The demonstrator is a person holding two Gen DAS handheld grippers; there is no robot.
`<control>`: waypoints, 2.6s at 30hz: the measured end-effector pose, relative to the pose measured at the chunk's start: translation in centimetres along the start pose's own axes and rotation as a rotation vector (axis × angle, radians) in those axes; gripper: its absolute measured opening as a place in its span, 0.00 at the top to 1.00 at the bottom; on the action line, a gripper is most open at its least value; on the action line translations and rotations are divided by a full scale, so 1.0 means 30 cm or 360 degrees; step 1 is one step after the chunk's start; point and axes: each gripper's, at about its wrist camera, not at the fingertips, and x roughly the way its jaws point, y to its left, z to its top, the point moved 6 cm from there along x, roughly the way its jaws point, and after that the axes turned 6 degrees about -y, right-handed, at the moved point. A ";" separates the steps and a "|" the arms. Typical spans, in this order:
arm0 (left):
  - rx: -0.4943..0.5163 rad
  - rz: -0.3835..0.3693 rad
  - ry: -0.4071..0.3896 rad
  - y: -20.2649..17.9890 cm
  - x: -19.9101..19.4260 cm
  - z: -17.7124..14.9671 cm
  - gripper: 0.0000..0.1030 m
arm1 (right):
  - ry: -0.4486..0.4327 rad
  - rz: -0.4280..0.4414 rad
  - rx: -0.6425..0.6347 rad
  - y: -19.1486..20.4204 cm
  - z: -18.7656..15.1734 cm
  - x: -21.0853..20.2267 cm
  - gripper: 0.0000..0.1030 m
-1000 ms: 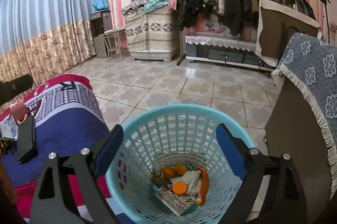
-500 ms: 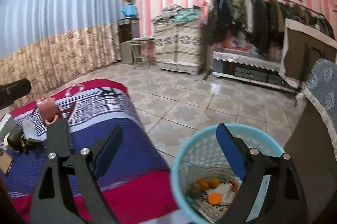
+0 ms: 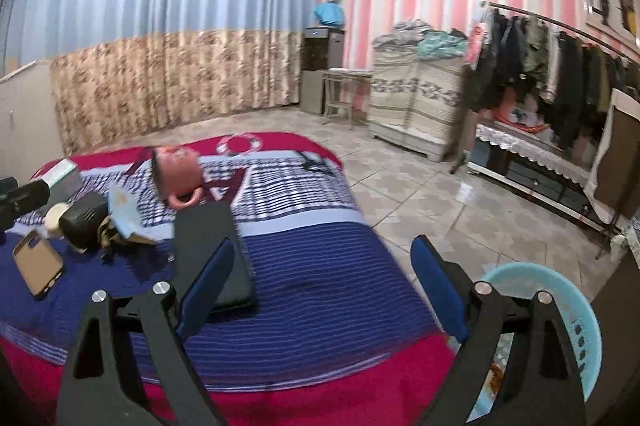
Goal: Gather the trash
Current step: 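Move both tools back over the items on the bed, then grasp the black cup with the left tool while the right tool grasps the paper card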
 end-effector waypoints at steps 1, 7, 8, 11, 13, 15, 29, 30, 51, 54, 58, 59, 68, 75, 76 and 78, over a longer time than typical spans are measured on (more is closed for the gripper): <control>0.0011 0.0027 0.0012 0.026 0.005 -0.015 0.05 | 0.0007 0.0022 0.0002 0.013 -0.006 -0.001 0.14; 0.0015 0.0150 0.0148 0.177 0.083 -0.128 0.05 | 0.0048 0.0107 0.0032 0.081 -0.023 0.024 0.14; 0.0006 0.0161 0.0171 0.192 0.098 -0.144 0.05 | 0.0056 0.0110 0.0030 0.088 -0.025 0.033 0.14; -0.0034 0.0141 0.0206 0.207 0.132 -0.161 0.05 | 0.0101 0.0119 0.0007 0.114 -0.045 0.061 0.14; -0.0053 0.0116 0.0211 0.205 0.152 -0.158 0.05 | 0.0121 0.0126 -0.0003 0.128 -0.056 0.077 0.14; -0.0057 0.0088 0.0219 0.188 0.181 -0.143 0.05 | 0.0133 0.0132 -0.0010 0.140 -0.057 0.089 0.14; -0.0045 -0.0014 0.0372 0.147 0.350 -0.150 0.35 | 0.0190 0.0250 -0.0095 0.291 -0.087 0.142 0.14; -0.0046 -0.0013 0.0345 0.153 0.338 -0.146 0.35 | 0.0191 0.0260 -0.0111 0.304 -0.091 0.142 0.14; -0.0194 0.0280 0.0122 0.408 0.141 -0.176 0.25 | 0.0233 0.0444 -0.0269 0.486 -0.091 0.266 0.16; -0.0186 0.0282 0.0118 0.397 0.144 -0.180 0.18 | 0.0242 0.0539 -0.0283 0.530 -0.085 0.287 0.37; -0.0176 0.0287 0.0128 0.391 0.149 -0.188 0.14 | 0.0261 0.0658 -0.0298 0.572 -0.094 0.277 0.81; -0.0174 0.0287 0.0131 0.390 0.149 -0.190 0.13 | 0.0251 0.0683 -0.0297 0.577 -0.090 0.267 0.85; -0.0248 0.0250 0.0140 0.409 0.170 -0.167 0.11 | 0.0108 0.0787 -0.0185 0.485 -0.009 0.081 0.95; -0.0213 0.0207 0.0160 0.376 0.216 -0.141 0.24 | 0.0061 0.0695 0.0014 0.288 0.015 0.001 0.96; -0.0199 0.0202 0.0168 0.371 0.217 -0.142 0.29 | 0.0052 0.0678 0.0048 0.256 0.015 -0.013 0.96; -0.0170 0.0209 0.0170 0.360 0.216 -0.141 0.33 | 0.0030 0.0631 0.0090 0.198 0.015 -0.039 0.96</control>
